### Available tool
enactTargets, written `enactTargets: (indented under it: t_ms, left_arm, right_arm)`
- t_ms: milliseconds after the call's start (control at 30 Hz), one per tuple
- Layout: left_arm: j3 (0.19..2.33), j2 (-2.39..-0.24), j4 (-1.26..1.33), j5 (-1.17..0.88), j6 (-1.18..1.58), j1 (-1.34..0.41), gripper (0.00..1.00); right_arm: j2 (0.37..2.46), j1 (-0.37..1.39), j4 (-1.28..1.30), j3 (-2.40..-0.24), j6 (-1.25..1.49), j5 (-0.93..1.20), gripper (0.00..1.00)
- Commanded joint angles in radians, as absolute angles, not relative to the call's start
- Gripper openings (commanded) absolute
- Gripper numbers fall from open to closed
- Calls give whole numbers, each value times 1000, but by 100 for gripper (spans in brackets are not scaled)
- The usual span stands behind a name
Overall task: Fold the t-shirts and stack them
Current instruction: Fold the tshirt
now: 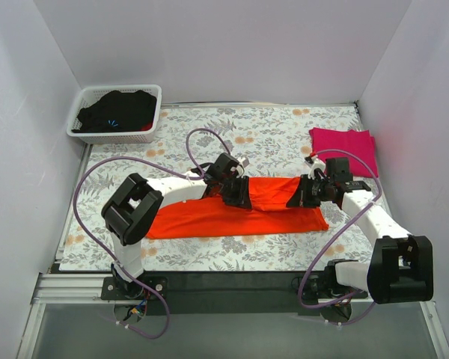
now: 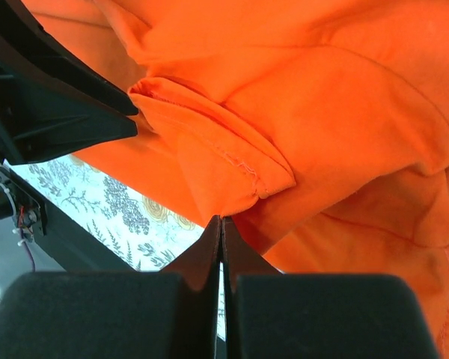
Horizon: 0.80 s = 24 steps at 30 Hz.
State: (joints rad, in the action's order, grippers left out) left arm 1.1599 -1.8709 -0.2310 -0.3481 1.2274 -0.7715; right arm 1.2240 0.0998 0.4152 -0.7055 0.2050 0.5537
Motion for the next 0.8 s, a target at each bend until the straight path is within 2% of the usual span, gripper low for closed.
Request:
enactTargets:
  t_ms: [0,100,267,300,333,467,600,767]
  left_arm:
    - [1141,-1836,-222,-330,1219,-787,30]
    - [1112,-1795,-222,-284,1239,-787,34]
    - [1052,-1652,-265,-100,1288,-772,48]
    - [1048,-1629,-281,-72,1296,-764,52]
    - [1040,-1611,-296,-46,1304,-755,62]
    - [982,-1452,-383,127,1367,-681,72]
    - [875,-1314,-433,193,1431,-461,72]
    - [775,-1258,-425,195,1437,-252,72]
  right_arm:
    - [1215,103,479,-692,192,543,1]
    - [1230,103,511,-652,195,528,2]
    - [1244,106,569,-595,178,554,23]
    - [1243,104,577,-595,170,555,26]
    - [1243,104,586,-601,163,555,28]
    - [1200,106,604,-673,163,502,39]
    - [1173,110,516,-768,150,505,46]
    - [1238,149,407,-853,161,573,47]
